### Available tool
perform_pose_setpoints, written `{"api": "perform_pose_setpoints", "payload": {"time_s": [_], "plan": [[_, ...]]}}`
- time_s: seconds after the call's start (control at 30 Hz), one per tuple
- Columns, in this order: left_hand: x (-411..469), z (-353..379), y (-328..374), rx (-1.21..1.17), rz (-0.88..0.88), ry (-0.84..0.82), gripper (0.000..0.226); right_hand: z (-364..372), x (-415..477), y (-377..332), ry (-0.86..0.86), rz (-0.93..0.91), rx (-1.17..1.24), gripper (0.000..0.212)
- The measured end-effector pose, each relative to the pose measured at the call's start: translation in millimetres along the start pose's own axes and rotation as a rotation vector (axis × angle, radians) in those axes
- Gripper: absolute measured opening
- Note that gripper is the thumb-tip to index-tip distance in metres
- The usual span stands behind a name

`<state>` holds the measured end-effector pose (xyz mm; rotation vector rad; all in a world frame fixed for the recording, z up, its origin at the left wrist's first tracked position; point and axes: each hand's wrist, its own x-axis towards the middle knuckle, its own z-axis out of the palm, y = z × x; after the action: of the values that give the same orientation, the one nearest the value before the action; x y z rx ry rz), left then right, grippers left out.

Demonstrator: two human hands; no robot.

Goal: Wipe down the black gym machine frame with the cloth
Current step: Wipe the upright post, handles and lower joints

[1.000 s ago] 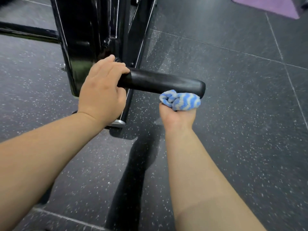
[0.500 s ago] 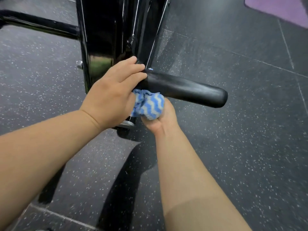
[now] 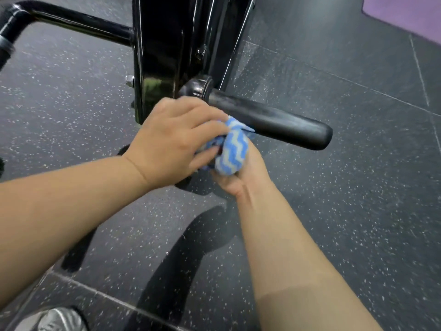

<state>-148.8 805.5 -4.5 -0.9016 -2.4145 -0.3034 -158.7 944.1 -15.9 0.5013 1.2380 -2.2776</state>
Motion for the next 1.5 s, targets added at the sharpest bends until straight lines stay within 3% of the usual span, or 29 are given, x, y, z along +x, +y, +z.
{"api": "perform_pose_setpoints", "payload": {"time_s": [0.17,0.27,0.33,0.43,0.53,0.6,0.7,0.77,0.83,0.87,0.93,1.0,1.1,1.17,1.23,1.3,1.4,1.5], "plan": [[48.7,-14.7,-15.6,-0.052,-0.298,0.105,0.017,-2.5,-17.5,-41.2,0.161,-0.184,-0.499,0.024],[54.5,5.5,-11.3,0.022,-0.180,0.040,0.025,-5.4,-18.8,-71.2,0.315,-0.503,-0.553,0.017],[48.2,18.1,-6.5,0.070,-0.138,-0.046,0.038,-4.8,-15.8,-74.0,0.335,-0.617,-0.654,0.011],[39.6,17.2,-7.2,0.252,-0.130,-0.100,0.051,-11.1,-15.8,-69.3,0.317,-0.658,-0.646,0.017],[36.3,12.3,-11.0,0.357,-0.062,0.010,0.019,-20.4,-18.8,-56.2,0.354,-0.740,-0.654,0.025],[30.6,9.8,-6.8,0.394,-0.044,0.060,0.011,-32.5,-20.5,-36.0,0.387,-0.763,-0.875,0.039],[1.5,20.6,5.7,0.301,-0.009,-0.004,0.012,-47.5,-19.2,-3.6,0.320,-0.541,-1.032,0.043],[-22.6,32.4,25.6,0.016,-0.278,-0.099,0.019,-51.3,-16.7,17.8,0.193,-0.172,-0.780,0.036],[-41.3,47.2,46.5,-0.296,-0.805,-0.110,0.032,-51.9,-12.6,40.6,0.009,0.178,-0.314,0.033],[-46.7,55.9,53.9,-0.423,-0.990,-0.080,0.040,-50.4,-9.0,51.6,-0.044,0.245,-0.156,0.034],[-51.1,72.9,64.6,-0.614,-1.097,-0.027,0.054,-49.8,4.6,66.9,-0.046,0.215,-0.040,0.028],[-55.8,84.8,62.5,-0.716,-1.131,0.022,0.058,-46.2,26.8,72.8,0.068,0.045,-0.066,0.022],[-70.0,86.8,55.7,-0.599,-1.262,-0.032,0.059,-36.4,62.9,70.5,0.364,-0.270,-0.470,0.026],[-86.1,86.0,47.2,-0.425,-1.276,-0.154,0.061,-25.5,83.9,70.0,0.400,-0.376,-0.716,0.023],[-99.7,86.6,32.4,-0.369,-1.285,-0.224,0.062,-11.8,97.6,76.6,0.287,-0.399,-1.021,0.021],[-109.2,88.8,13.2,-0.420,-1.316,-0.263,0.066,-8.5,104.1,97.6,0.199,-0.538,-1.407,0.028],[-113.2,84.2,-4.0,-0.618,-1.363,-0.190,0.065,-18.2,101.6,131.3,0.046,-0.721,-1.610,0.034],[-119.4,78.8,-8.9,-0.619,-1.437,-0.203,0.066,-29.1,103.3,122.3,-0.073,-0.701,-1.804,0.048]]}}
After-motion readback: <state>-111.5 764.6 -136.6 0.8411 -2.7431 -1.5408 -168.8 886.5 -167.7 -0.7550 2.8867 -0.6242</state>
